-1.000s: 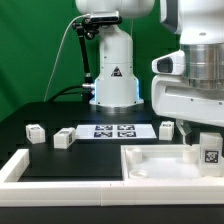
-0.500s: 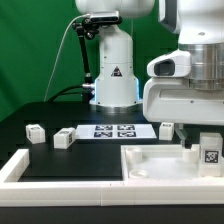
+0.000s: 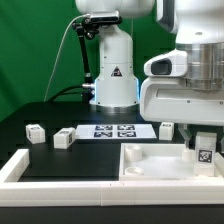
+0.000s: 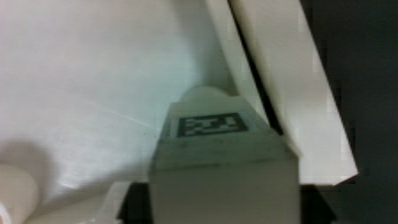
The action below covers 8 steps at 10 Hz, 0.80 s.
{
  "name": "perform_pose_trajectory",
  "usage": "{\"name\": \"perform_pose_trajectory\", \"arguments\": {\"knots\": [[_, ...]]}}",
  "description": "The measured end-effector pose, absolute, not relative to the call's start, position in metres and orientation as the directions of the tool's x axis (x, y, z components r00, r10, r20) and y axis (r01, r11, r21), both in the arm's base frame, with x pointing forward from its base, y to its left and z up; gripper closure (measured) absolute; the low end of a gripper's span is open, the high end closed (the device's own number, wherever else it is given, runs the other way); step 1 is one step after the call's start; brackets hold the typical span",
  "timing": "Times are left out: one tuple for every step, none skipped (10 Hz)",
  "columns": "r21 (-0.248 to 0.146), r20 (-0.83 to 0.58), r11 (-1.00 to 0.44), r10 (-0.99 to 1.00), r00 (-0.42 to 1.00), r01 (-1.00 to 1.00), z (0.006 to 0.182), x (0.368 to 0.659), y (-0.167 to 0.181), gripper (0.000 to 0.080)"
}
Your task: Assemble one leg
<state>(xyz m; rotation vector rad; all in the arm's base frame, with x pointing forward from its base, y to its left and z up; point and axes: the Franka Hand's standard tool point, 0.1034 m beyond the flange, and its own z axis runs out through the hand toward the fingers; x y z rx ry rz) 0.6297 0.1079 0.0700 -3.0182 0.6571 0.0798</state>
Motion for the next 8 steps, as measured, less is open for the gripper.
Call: {"name": "perform_pose_trajectory", "arguments": {"knots": [[-0.035, -0.063, -0.871, -0.488, 0.871, -0.49, 0.07, 0.63, 0.105, 0.0499], [-0.022, -0.063, -0.806, -0.589, 0.806, -0.591, 0.07, 0.629, 0.102, 0.0499], [-0.017, -0.056, -0.772, -0.634, 0.772, -0.635, 0.07, 0.628, 0.096, 0.0499], [-0.017, -0.049, -0.733, -0.679, 0.733, -0.68, 0.07, 0.627, 0.09, 0.0496], [-0.016, -0.039, -0.671, -0.74, 0.671, -0.741, 0.07, 0.626, 0.084, 0.0491], [-0.013, -0.037, -0.659, -0.751, 0.659, -0.752, 0.07, 0.627, 0.083, 0.0491], [-0.013, -0.037, -0.659, -0.751, 0.659, -0.752, 0.07, 0.626, 0.083, 0.0403], [-0.013, -0.038, -0.66, -0.75, 0.66, -0.751, 0.07, 0.626, 0.083, 0.0403]]}}
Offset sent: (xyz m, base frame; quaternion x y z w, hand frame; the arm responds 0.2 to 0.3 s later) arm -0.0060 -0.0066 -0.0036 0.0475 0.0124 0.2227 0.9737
